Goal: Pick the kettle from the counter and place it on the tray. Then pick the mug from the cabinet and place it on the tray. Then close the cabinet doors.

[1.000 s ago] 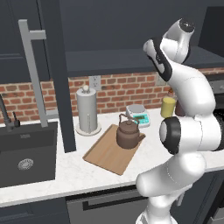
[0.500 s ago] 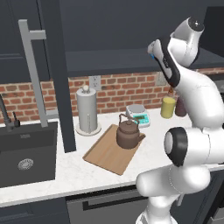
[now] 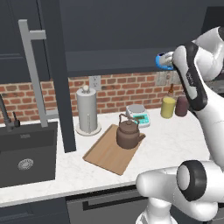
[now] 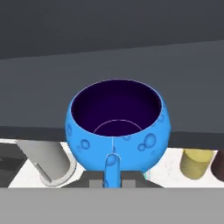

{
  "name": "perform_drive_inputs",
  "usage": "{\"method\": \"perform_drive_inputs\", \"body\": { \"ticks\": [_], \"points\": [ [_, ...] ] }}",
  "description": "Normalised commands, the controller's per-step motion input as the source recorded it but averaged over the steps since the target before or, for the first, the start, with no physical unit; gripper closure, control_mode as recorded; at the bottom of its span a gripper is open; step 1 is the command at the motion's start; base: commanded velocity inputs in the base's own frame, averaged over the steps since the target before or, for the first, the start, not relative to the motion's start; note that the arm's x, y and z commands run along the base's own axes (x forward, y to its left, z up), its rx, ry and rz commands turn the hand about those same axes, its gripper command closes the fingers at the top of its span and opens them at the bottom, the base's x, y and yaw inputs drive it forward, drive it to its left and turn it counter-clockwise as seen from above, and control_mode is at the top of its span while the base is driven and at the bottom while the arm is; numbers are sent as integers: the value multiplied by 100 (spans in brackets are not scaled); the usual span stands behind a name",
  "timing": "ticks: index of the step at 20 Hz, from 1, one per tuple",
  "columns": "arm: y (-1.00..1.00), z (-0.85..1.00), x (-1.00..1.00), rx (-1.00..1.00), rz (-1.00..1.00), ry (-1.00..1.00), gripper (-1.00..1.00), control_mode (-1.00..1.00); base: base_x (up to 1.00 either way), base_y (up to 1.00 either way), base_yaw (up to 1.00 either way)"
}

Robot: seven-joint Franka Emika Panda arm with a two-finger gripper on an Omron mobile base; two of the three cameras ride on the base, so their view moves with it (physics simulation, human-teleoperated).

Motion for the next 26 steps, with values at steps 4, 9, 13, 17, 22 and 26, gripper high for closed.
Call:
{"method": "perform_drive_inputs", "body": {
  "ticks": [4,9,13,17,22,26],
  "points": [
    [2,0,-100,-2,60,-1,100,-100,0,0,0],
    [25,0,-100,-8,67,0,100,-100,0,0,0],
    [50,0,-100,-10,62,0,100,-100,0,0,0],
    [48,-2,-94,-5,41,1,100,-100,0,0,0],
    [9,0,-22,0,12,2,100,-100,0,0,0],
    [4,-17,0,0,1,0,100,-100,0,0,0]
  ]
}}
